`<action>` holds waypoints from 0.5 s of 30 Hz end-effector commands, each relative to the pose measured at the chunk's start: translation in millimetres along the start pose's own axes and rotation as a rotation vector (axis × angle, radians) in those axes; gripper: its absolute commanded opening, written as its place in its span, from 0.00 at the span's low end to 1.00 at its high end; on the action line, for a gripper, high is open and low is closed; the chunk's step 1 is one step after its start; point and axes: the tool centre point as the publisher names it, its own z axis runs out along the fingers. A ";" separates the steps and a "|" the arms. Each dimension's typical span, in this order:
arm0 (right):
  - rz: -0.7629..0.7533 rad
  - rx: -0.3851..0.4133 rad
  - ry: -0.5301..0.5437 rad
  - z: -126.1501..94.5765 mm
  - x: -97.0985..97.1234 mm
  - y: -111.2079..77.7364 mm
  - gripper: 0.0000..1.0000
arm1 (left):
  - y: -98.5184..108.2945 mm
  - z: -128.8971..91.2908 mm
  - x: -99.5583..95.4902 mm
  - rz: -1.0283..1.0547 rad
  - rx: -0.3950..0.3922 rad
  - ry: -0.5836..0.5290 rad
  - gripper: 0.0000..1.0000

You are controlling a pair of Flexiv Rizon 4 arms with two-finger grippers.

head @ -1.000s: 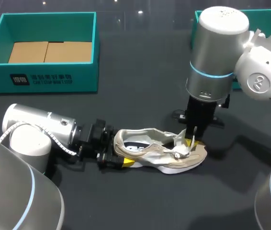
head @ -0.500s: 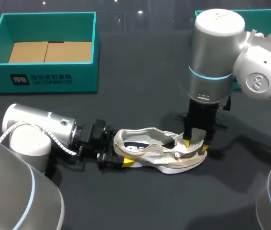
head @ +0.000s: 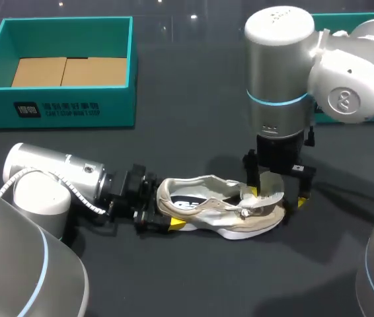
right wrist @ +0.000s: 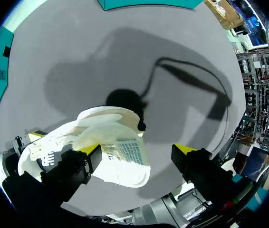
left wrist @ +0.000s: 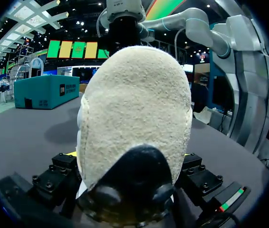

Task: Take the shoe out of the shoebox, open the shoe tongue, remove and reinsert the insole, then place the shoe into the shoebox

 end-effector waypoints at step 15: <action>-0.060 -0.127 -0.110 -54.7 -27.2 1.8 0.87 | 0.8 -0.7 0.0 0.000 -0.001 0.000 0.00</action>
